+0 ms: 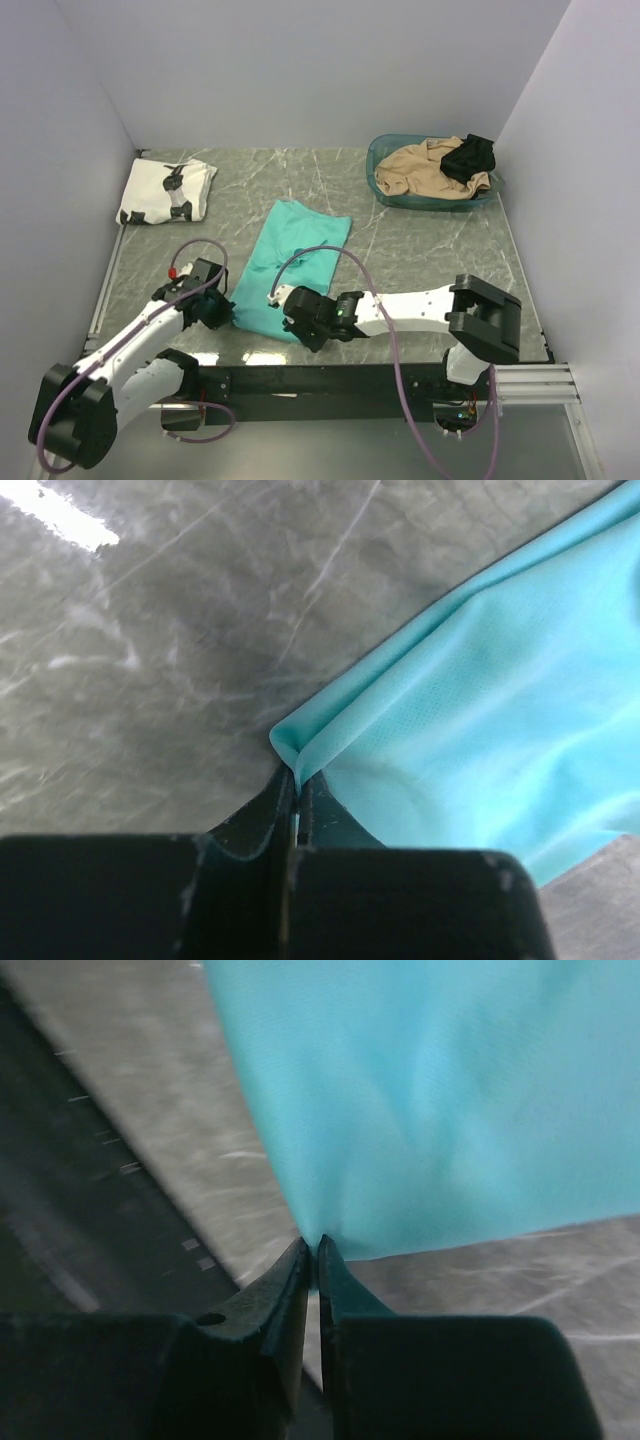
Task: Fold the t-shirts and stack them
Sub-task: Fold the tshirt
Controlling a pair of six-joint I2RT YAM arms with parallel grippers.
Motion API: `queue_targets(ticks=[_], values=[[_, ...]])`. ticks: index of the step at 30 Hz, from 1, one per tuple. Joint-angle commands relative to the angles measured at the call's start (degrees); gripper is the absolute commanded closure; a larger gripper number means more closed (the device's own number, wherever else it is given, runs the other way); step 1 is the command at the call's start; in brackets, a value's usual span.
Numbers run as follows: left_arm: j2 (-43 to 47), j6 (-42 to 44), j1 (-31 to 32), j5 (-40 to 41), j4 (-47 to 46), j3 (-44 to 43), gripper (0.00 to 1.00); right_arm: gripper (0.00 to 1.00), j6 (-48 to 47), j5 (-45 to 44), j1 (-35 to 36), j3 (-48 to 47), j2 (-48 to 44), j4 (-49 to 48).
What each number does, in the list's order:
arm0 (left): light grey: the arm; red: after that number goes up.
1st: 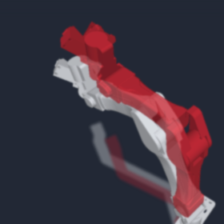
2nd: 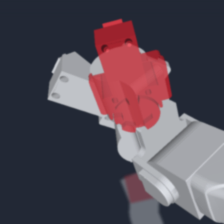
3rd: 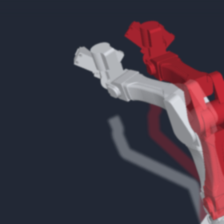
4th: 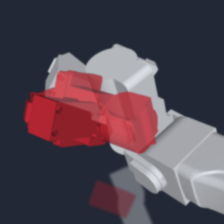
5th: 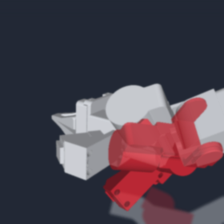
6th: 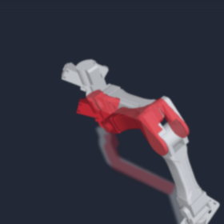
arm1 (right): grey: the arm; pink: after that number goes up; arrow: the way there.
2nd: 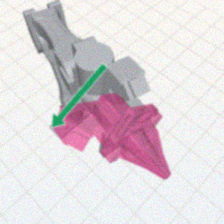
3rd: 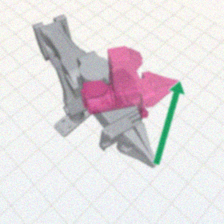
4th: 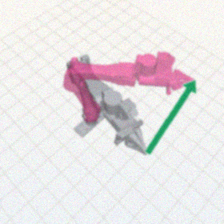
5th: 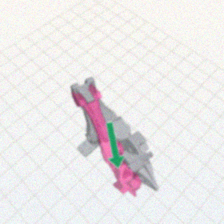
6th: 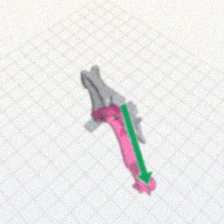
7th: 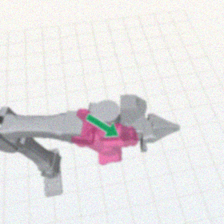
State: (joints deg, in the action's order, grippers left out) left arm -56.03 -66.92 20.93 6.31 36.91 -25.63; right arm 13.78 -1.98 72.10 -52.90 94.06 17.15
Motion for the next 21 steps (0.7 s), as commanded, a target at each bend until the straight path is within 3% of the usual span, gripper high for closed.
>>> queue_targets(ticks=[1, 5, 12, 21], values=[[5.0, -0.8, -0.3, 1.8, 4.0, -2.7, 0.99, 0.87, 0.2, 11.7, 0.7, 0.0, -5.5, -2.2], [11.4, -1.0, -0.3, 3.6, 6.9, -5.4, 0.99, 0.87, 0.9, 18.0, 0.6, -2.7, -8.0, -1.5], [15.0, -1.0, -0.3, 9.2, 13.6, -13.3, 0.99, 0.88, 1.9, 28.2, -1.4, -5.7, -9.4, -1.4], [12.6, 0.6, -0.3, 13.0, 10.7, -22.8, 0.99, 0.88, 9.2, 45.2, -13.2, -1.2, -15.1, -9.1]])
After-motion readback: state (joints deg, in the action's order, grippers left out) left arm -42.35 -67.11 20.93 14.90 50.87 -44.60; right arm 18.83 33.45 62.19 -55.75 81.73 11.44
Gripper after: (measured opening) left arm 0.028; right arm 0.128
